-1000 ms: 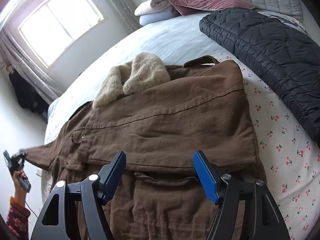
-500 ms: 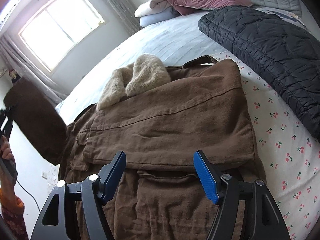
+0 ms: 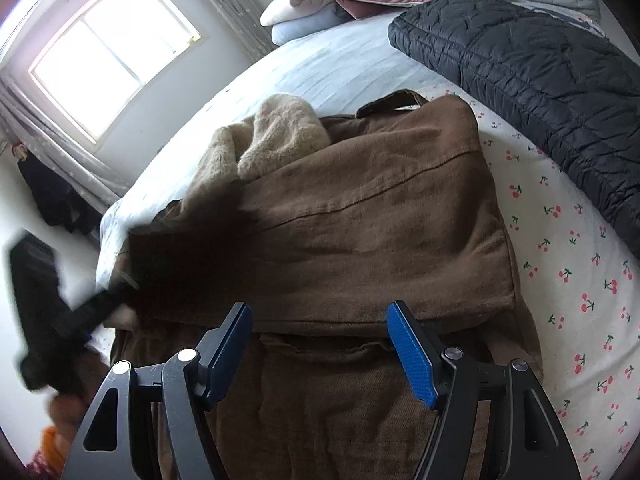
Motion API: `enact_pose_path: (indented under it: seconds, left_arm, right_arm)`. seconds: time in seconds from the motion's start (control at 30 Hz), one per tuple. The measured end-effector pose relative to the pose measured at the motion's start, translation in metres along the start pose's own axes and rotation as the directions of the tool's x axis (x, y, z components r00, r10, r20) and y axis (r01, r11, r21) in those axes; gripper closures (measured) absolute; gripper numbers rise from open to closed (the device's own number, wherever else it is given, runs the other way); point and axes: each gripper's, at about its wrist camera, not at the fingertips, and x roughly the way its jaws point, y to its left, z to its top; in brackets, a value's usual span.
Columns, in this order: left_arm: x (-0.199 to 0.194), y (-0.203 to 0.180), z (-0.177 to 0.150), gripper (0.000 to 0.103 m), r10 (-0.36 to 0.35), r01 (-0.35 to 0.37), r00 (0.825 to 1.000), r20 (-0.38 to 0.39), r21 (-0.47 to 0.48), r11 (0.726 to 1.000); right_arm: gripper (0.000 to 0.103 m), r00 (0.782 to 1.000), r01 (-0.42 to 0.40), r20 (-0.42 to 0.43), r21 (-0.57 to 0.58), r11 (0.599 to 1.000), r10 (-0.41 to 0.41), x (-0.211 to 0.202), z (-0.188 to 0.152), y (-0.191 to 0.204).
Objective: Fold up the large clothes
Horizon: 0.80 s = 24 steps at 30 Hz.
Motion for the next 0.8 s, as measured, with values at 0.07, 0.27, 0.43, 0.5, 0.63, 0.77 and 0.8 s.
enact_pose_path:
  seconds: [0.07,0.27,0.43,0.5,0.63,0.77,0.8]
  left_arm:
    - [0.010,-0.002,-0.016,0.061,-0.006,0.007,0.997,-0.076,0.011,1.000]
    - [-0.052,-0.004,-0.017,0.033,-0.047,0.044,0.999,0.021,0.135,0.990]
    - [-0.118,0.033,0.004,0.033,0.002,-0.025,0.991,0.131,0.176,0.984]
    - [-0.134,0.061,0.018,0.033,0.079,-0.108,0.982,0.170,0.174,0.979]
    - [-0.137,0.111,0.044,0.033,0.242,-0.276,0.947,0.211,0.147,0.950]
    - [-0.121,0.153,0.059,0.034,0.298,-0.319,0.933,0.201,0.081,0.944]
    - [-0.114,0.162,0.063,0.037,0.295,-0.311,0.936,0.191,0.061,0.948]
  right_arm:
    - [0.032,1.000,-0.004,-0.009,0.006,1.000,0.004,0.003,0.000,-0.001]
    - [0.032,0.999,-0.037,-0.029,0.023,0.999,0.038,0.005,-0.001,-0.001]
    - [0.032,0.986,-0.149,-0.068,0.025,0.989,0.150,0.009,0.008,0.013]
    - [0.032,0.980,-0.166,-0.105,0.016,0.986,0.167,0.020,0.016,0.023]
    - [0.032,0.971,-0.159,-0.185,-0.021,0.987,0.153,0.060,0.041,0.046]
    - [0.032,0.974,-0.133,-0.181,0.018,0.991,0.134,0.100,0.063,0.049]
    - [0.032,0.975,-0.133,-0.171,0.042,0.990,0.138,0.108,0.067,0.048]
